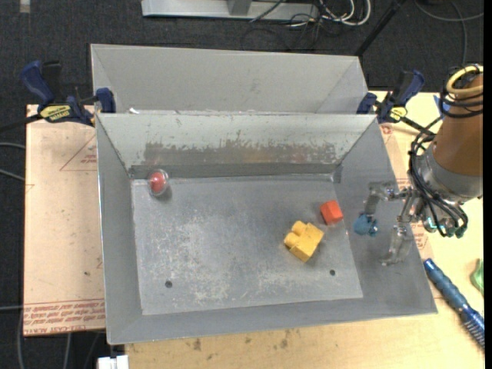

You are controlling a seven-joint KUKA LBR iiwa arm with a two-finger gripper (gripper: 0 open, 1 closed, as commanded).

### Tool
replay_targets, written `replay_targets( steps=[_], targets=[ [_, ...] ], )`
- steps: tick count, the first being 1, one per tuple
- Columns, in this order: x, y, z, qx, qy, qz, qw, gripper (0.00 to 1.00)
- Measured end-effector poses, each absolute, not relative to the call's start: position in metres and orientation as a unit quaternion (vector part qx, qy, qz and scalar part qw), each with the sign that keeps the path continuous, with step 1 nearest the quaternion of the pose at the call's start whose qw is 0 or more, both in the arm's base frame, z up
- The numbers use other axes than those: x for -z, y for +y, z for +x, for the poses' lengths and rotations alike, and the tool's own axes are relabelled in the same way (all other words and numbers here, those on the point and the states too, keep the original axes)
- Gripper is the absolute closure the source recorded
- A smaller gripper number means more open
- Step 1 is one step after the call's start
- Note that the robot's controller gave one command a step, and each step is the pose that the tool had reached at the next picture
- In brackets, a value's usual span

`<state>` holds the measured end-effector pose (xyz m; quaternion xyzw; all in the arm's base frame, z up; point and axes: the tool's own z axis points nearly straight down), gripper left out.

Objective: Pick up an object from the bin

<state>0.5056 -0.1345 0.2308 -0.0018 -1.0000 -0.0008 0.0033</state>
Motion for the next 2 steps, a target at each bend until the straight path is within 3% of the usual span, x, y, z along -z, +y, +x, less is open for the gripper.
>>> replay_targets(
  steps=[1, 2],
  targets=[
    [-0.089, -0.093, 0.554, 0.002, -0.992, 0.124, 0.002, 0.00],
    [-0.069, -0.054, 0.577, 0.001, -0.995, 0.102, -0.001, 0.00]
  ],
)
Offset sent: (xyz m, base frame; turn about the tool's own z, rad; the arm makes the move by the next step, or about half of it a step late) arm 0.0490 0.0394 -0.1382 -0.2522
